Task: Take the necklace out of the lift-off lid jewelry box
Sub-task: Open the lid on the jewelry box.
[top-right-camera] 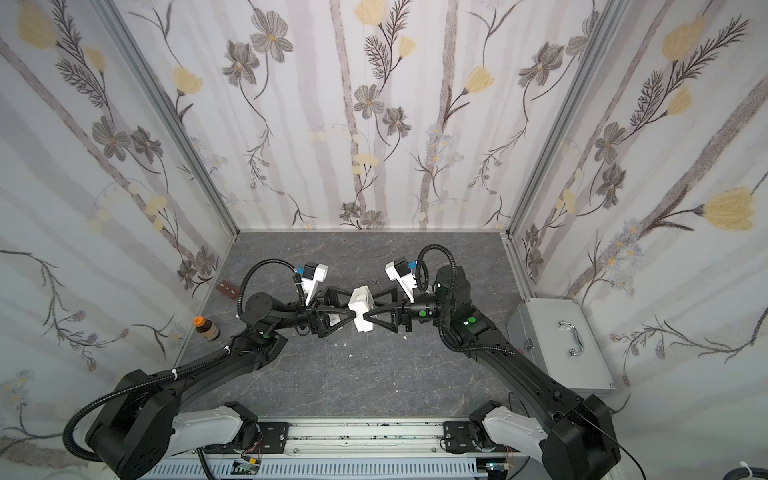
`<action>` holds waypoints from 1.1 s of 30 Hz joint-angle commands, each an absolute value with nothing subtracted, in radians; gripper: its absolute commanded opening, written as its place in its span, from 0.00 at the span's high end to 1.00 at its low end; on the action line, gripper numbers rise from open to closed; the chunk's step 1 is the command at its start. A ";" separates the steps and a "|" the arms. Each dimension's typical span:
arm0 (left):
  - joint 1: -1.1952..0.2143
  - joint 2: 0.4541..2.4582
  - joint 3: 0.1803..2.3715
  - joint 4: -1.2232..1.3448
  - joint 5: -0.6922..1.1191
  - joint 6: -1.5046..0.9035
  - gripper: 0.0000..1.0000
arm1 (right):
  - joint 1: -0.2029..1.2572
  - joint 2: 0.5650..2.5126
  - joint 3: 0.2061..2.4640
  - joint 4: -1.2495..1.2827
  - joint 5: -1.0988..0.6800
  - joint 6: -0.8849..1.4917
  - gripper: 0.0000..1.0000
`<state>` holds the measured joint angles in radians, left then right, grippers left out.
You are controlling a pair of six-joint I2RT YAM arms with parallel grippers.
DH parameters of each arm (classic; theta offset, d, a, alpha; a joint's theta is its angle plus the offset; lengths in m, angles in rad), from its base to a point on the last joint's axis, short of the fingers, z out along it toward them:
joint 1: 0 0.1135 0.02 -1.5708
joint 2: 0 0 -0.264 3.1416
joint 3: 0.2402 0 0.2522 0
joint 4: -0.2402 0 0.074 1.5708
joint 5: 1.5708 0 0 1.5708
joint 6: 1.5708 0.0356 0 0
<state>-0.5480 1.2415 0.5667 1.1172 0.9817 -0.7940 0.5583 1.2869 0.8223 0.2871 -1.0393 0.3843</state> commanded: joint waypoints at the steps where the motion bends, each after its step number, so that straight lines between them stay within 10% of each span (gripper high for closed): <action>1: -0.548 1.248 0.576 1.185 1.009 -0.820 0.13 | 0.559 1.295 0.824 0.346 -1.057 0.397 0.35; 33: -0.549 1.256 0.566 1.218 0.991 -0.838 0.33 | 0.455 1.191 0.721 0.385 -1.057 0.431 0.34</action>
